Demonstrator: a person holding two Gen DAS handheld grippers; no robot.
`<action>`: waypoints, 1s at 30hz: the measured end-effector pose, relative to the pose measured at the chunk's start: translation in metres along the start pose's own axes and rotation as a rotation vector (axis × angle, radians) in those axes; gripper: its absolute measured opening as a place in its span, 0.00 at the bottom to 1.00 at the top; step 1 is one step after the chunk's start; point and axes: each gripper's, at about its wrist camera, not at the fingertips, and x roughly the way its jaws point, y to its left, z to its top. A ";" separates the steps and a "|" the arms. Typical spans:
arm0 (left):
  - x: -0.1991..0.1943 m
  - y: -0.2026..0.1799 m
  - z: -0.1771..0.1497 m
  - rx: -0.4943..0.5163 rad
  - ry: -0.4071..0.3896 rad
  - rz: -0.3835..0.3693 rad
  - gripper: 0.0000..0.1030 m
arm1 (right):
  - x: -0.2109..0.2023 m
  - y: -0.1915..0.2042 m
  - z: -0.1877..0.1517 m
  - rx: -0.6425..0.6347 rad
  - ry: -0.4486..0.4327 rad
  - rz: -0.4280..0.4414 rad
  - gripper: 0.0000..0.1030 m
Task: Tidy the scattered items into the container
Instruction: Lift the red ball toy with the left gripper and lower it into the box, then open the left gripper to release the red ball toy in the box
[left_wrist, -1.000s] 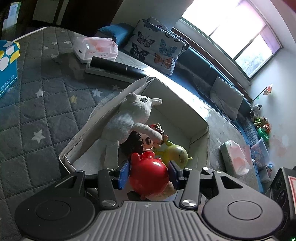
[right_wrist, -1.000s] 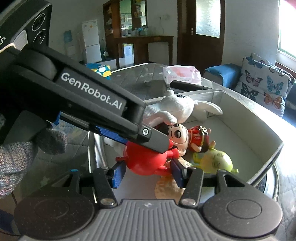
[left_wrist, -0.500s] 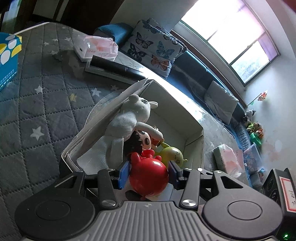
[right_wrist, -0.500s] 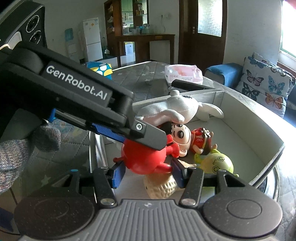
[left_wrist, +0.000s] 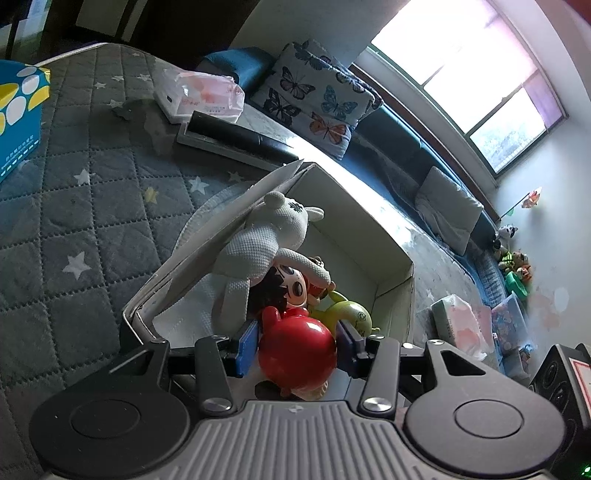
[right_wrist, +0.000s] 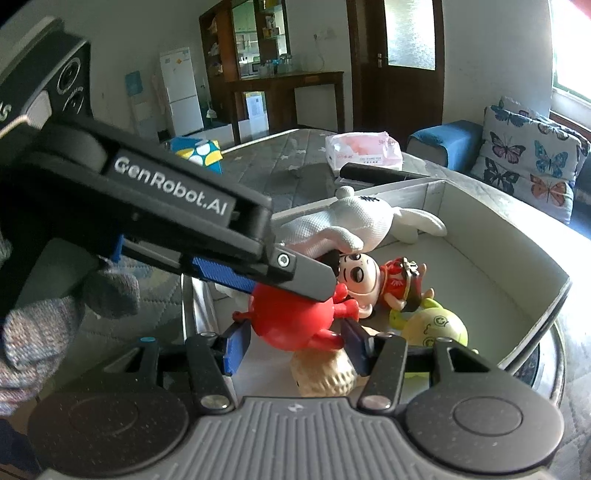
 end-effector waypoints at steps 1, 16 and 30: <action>0.000 0.000 0.000 -0.002 -0.001 -0.001 0.48 | 0.000 0.000 0.000 0.003 -0.001 0.000 0.54; -0.002 0.006 0.001 -0.018 0.022 -0.034 0.47 | -0.002 0.001 -0.001 0.018 0.002 0.001 0.52; -0.009 0.006 0.003 -0.020 0.012 -0.003 0.46 | 0.002 -0.001 -0.002 0.012 0.021 -0.011 0.44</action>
